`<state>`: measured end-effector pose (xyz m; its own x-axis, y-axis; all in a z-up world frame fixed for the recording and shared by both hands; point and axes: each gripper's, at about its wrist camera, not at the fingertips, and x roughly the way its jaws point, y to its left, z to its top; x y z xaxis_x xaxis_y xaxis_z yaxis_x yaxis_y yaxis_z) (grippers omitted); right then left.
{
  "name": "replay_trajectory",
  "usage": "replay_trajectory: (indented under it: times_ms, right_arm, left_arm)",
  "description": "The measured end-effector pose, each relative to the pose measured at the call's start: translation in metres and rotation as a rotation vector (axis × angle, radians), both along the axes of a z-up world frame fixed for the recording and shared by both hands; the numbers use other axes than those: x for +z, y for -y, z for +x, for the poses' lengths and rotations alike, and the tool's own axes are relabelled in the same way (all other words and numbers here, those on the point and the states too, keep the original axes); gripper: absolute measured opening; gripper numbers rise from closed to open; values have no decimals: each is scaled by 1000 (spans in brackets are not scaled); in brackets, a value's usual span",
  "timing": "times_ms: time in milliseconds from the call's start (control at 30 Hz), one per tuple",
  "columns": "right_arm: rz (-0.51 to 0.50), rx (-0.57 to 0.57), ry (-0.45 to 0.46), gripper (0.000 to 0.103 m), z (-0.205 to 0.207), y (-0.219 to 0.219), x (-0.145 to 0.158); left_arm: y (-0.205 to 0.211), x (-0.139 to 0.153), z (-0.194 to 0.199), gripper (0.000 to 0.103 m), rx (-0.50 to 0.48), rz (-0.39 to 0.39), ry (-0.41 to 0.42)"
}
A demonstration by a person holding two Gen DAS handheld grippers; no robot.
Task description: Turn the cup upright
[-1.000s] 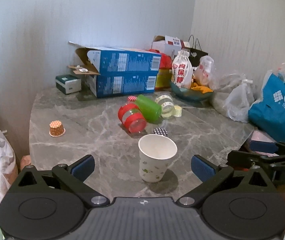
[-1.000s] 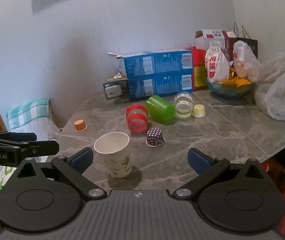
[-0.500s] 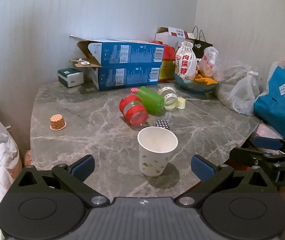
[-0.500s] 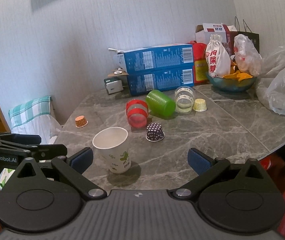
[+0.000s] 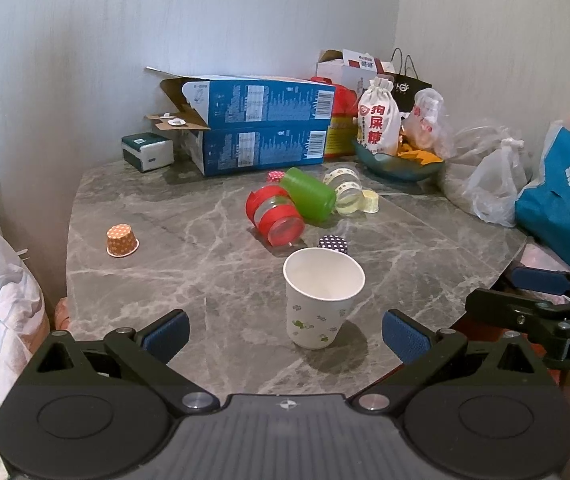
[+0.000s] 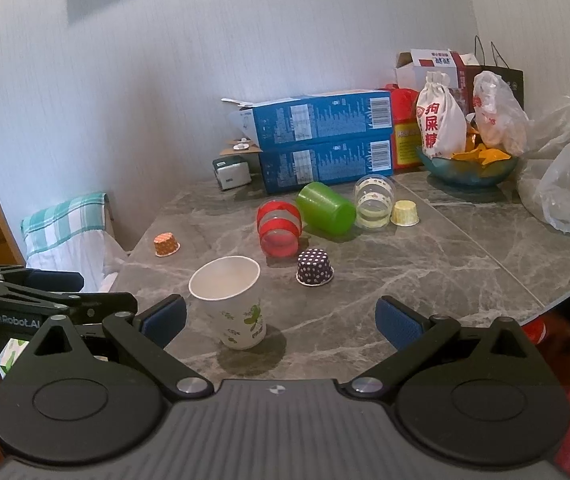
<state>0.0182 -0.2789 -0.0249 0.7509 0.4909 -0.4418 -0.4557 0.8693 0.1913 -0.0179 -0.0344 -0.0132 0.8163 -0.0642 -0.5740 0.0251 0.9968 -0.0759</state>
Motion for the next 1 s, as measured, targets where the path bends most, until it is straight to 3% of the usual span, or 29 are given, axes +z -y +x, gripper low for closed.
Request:
replay_trajectory:
  times_ms: [1000]
  right_arm:
    - [13, 8, -1, 102, 2, -3, -3]
  left_arm:
    - [-1, -4, 3, 103, 3, 6, -4]
